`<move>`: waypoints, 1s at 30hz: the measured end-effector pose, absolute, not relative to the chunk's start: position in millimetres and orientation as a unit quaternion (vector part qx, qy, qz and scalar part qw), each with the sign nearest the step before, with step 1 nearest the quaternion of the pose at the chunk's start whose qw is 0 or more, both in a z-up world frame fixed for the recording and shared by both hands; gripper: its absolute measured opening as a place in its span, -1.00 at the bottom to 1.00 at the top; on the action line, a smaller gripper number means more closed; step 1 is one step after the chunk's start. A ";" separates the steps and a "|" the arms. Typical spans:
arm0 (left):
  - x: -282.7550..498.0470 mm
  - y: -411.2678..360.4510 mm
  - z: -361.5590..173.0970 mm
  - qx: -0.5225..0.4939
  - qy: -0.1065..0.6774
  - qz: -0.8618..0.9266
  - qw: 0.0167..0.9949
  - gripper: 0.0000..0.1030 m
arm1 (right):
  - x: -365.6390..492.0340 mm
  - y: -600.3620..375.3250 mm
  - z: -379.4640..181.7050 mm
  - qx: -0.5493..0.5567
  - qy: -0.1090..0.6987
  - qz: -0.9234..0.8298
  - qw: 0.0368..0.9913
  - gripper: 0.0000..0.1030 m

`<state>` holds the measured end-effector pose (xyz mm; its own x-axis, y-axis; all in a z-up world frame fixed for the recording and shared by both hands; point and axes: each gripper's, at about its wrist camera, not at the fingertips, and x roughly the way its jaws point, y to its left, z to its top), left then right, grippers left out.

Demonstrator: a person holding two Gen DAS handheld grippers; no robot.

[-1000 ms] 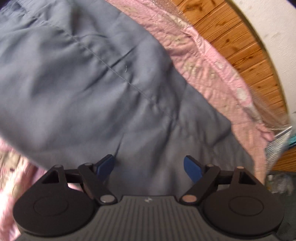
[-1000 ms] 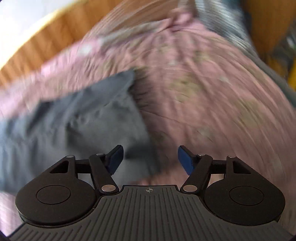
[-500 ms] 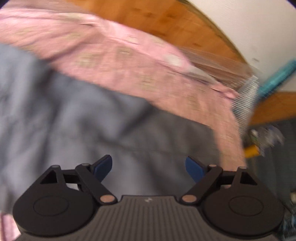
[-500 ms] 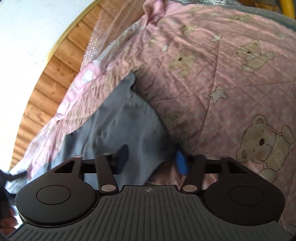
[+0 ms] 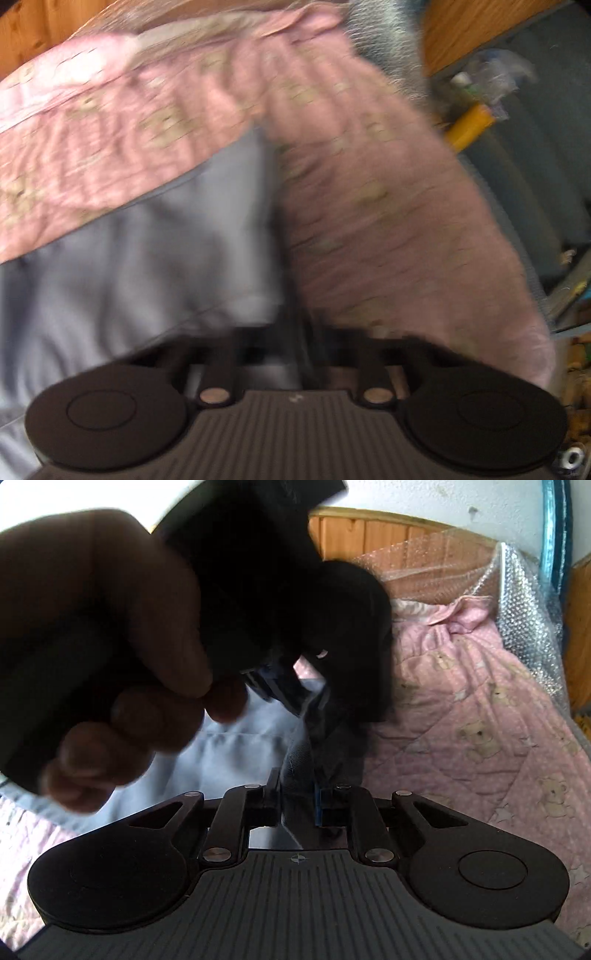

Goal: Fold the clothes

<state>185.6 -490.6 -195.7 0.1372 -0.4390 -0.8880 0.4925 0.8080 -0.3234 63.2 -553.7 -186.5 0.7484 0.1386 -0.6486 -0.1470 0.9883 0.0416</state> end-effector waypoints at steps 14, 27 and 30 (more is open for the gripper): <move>170.6 -290.1 -210.3 -0.183 0.570 -0.173 0.782 0.08 | 80.9 -531.5 -179.0 0.033 0.359 0.169 0.917 -0.02; 178.3 -320.0 -214.0 -0.226 0.576 -0.235 0.750 0.30 | 81.3 -454.2 -200.2 -0.241 0.356 0.184 0.884 -0.22; 184.3 -337.2 -222.4 -0.223 0.588 -0.232 0.742 0.27 | 85.1 -440.4 -215.2 -0.299 0.351 0.179 0.869 -0.26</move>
